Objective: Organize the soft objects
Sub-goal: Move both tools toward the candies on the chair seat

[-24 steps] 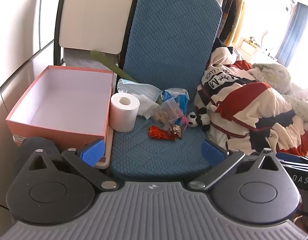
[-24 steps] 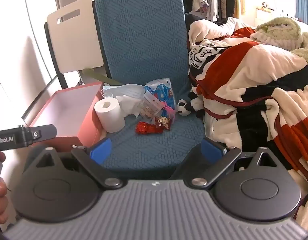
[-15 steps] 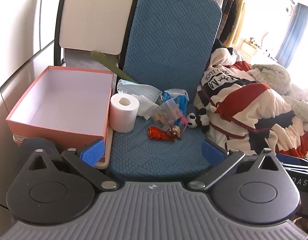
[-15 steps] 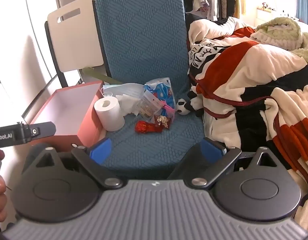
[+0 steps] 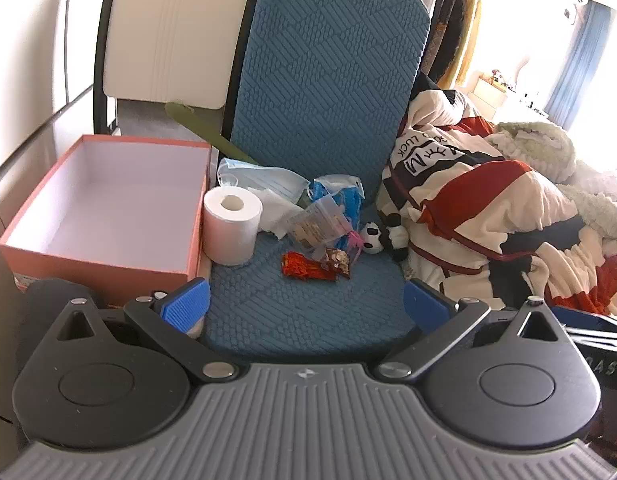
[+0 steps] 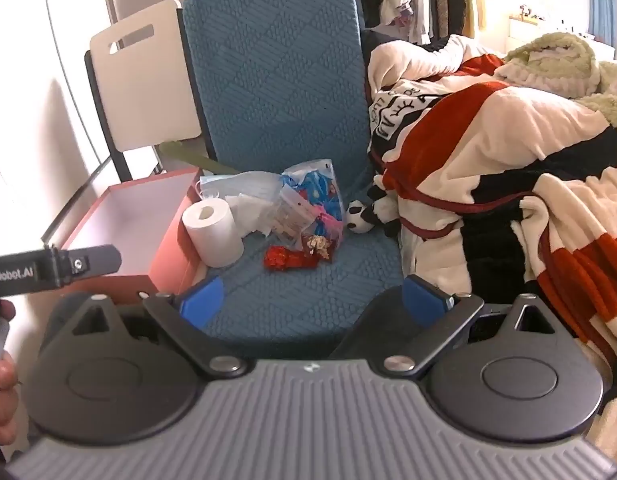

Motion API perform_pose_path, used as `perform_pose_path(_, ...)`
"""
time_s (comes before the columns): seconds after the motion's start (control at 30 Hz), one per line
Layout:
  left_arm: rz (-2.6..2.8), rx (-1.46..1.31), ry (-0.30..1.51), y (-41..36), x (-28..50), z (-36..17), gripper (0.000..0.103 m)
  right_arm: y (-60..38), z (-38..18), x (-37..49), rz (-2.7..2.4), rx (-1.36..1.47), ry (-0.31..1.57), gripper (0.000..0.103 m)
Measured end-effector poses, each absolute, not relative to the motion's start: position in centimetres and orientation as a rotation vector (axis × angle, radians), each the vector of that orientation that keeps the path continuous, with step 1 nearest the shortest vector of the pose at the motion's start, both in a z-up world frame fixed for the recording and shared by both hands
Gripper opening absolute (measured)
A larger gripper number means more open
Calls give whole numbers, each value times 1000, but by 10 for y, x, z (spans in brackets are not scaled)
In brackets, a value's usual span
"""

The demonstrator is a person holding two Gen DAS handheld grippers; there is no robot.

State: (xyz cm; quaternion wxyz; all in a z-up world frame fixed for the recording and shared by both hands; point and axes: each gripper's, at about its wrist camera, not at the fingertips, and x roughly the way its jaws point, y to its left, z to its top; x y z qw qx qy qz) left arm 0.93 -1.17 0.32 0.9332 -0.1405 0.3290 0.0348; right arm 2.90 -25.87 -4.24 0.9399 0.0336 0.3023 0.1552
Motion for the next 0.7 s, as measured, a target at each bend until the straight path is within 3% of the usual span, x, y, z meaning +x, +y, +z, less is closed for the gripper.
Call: perform_pose_path(0.7,83,-298,658,-2,15,-6,103,-252,-44,31,343,83,606,98)
